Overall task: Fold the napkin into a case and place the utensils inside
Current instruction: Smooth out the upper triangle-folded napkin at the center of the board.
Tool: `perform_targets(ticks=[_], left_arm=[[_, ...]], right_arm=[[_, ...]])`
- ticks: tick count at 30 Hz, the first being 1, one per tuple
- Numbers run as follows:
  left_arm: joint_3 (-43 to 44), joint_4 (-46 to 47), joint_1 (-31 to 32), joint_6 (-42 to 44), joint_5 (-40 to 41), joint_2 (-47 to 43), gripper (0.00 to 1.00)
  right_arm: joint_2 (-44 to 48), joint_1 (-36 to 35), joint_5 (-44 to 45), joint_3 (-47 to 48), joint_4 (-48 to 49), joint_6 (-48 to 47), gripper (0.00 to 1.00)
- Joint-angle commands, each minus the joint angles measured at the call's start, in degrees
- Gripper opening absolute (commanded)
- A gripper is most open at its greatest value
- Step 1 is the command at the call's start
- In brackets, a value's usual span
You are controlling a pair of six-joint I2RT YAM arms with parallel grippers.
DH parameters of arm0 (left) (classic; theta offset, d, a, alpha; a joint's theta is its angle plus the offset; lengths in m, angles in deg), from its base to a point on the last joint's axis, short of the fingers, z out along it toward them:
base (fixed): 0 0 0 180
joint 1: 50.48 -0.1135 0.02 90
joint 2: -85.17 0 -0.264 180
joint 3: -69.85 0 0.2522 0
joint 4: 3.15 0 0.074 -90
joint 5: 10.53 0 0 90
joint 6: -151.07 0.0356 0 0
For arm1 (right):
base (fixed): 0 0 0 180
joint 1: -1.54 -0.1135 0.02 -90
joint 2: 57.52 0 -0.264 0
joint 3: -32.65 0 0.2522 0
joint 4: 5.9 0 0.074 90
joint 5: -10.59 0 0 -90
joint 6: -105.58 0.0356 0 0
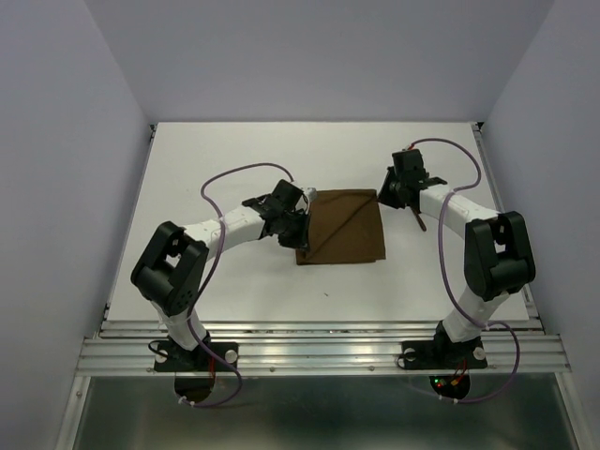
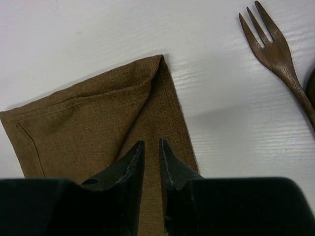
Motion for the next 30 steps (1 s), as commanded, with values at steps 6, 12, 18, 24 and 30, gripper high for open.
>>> perform_targets(ticks=[6, 12, 18, 24, 30], left_arm=[[-2.12, 3.97, -0.14, 0.61, -0.06, 1.47, 0.0], [-2.74, 3.8, -0.14, 1.39, 1.34, 3.92, 0.0], [-1.33, 2.13, -0.05, 1.84, 3.72, 2.01, 0.0], [-0.36, 0.02, -0.05, 1.22, 2.58, -3.8, 0.0], [-2.56, -0.34, -0.05, 1.49, 2.4, -3.1, 0.0]], right_arm=[[2.65, -0.11, -0.51, -1.42, 0.66, -0.25, 0.24], [2.65, -0.11, -0.51, -1.33, 0.57, -0.43, 0.25], [3.35, -0.11, -1.3, -1.16, -0.22, -0.52, 0.24], [5.73, -0.11, -2.09, -0.45, -0.75, -0.61, 0.25], [5.38, -0.11, -2.89, -0.63, -0.84, -0.08, 0.25]])
